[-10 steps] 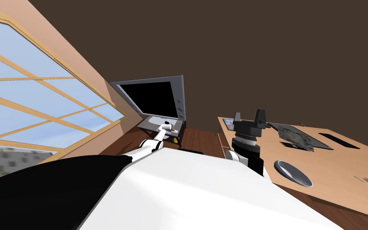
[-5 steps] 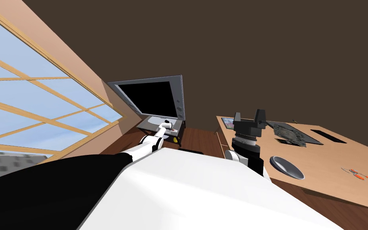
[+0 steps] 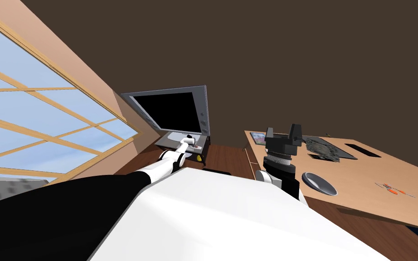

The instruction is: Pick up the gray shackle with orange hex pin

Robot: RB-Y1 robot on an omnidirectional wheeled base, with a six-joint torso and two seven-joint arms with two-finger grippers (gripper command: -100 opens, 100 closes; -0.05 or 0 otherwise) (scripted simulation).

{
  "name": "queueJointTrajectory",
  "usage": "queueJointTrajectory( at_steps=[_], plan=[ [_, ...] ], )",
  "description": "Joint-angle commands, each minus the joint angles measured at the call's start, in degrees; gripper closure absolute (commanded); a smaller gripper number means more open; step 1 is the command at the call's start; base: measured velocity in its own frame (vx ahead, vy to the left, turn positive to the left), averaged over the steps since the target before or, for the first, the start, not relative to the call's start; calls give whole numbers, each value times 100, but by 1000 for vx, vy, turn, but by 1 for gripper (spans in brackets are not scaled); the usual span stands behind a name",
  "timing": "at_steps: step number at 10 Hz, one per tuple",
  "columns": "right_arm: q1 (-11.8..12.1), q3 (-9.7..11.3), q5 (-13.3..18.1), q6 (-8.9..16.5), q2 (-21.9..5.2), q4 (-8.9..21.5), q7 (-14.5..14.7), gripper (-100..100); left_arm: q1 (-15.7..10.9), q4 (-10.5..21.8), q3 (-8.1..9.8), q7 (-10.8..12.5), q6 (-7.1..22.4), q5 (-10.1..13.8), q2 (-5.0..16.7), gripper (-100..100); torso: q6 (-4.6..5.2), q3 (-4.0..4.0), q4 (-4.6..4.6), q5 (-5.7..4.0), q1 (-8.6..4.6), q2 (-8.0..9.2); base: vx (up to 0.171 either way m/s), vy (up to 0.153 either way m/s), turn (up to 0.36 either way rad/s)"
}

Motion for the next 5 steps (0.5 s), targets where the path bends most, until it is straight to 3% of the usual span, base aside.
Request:
queueJointTrajectory(
  at_steps=[1, 2, 3, 5],
  plan=[
    [0, 0, 0, 0, 0, 0, 0, 0, -24, 286, -4, -4, -62, 1, 2, -100, 0, 0, 0, 0, 0, 0, 0, 0, 0],
    [0, 0, 0, 0, 0, 0, 0, 0, -24, 436, -4, -4, -62, 1, 2, -100, -1, -4, -3, 1, 0, -7, 6, -3, 3],
    [0, 0, 0, 0, 0, 0, 0, 0, -295, 592, -93, 117, -290, 59, 116, -100, -2, -7, -4, 1, 1, -10, -37, 9, -89],
    [0, 0, 0, 0, 0, 0, 0, 0, -316, 972, -93, 117, -290, 59, 116, -100, -1, 1, 0, 1, 4, 4, -35, 5, -23]
  ],
)
